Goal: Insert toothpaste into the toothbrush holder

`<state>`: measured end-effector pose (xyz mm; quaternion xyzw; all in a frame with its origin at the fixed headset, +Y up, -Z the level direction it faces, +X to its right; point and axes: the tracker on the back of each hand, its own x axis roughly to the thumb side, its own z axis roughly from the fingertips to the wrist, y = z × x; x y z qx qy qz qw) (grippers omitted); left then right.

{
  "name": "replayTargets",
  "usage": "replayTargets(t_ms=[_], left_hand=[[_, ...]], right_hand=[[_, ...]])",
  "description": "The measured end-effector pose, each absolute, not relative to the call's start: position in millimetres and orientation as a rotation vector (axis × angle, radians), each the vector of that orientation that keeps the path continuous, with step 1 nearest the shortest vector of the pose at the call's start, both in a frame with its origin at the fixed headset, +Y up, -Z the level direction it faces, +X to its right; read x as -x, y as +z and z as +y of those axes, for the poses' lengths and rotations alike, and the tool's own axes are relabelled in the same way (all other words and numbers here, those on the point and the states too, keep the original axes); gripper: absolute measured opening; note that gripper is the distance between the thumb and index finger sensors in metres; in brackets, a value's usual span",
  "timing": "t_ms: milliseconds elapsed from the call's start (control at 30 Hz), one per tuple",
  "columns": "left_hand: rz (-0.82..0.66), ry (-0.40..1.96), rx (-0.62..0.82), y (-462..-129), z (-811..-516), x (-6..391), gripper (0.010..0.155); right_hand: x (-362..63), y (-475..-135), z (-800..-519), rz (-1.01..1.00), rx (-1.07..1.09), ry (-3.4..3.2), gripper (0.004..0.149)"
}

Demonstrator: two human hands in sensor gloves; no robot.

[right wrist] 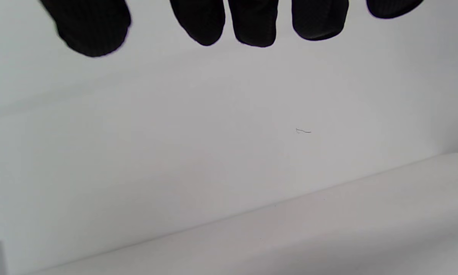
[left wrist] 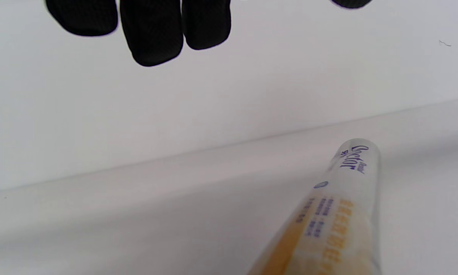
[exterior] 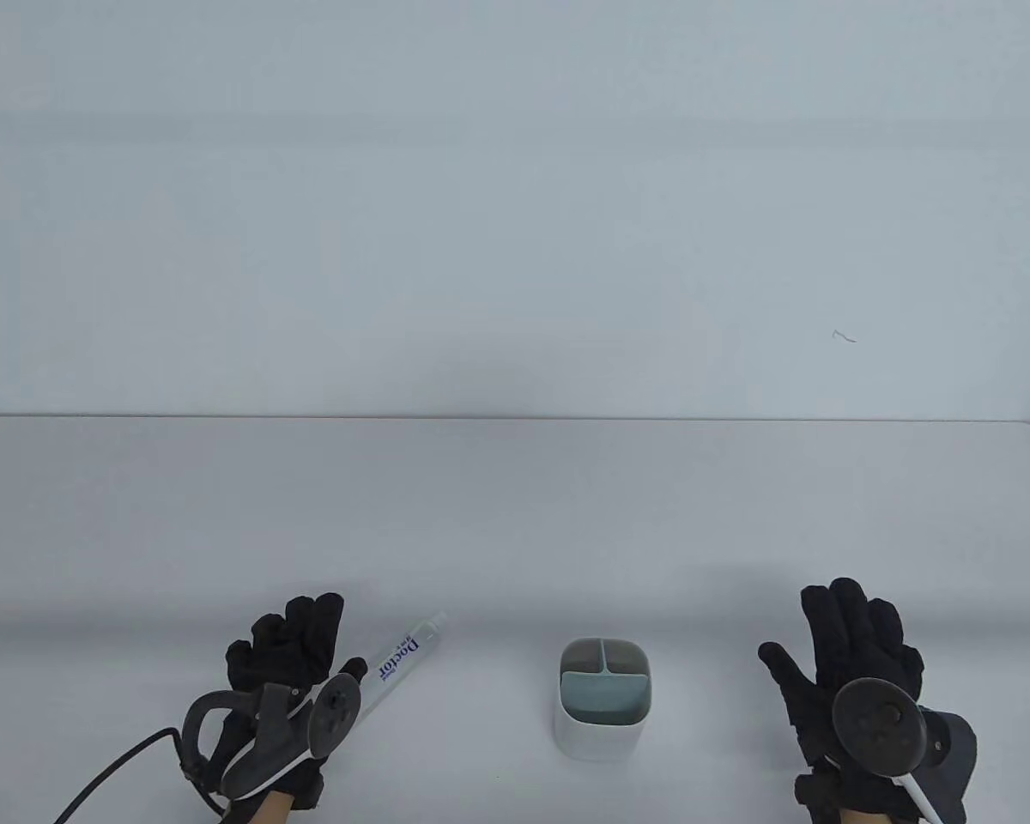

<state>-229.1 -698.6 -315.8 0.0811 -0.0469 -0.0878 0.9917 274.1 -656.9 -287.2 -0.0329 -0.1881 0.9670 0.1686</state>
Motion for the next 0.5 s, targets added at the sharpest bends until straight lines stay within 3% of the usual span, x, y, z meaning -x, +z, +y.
replayTargets(t_ms=[500], left_hand=[[-0.111,-0.173,-0.151,-316.0,-701.1,226.6,0.074]], right_hand=[[-271.6,-286.3,-656.7,-0.528,0.085,2.754,0.072]])
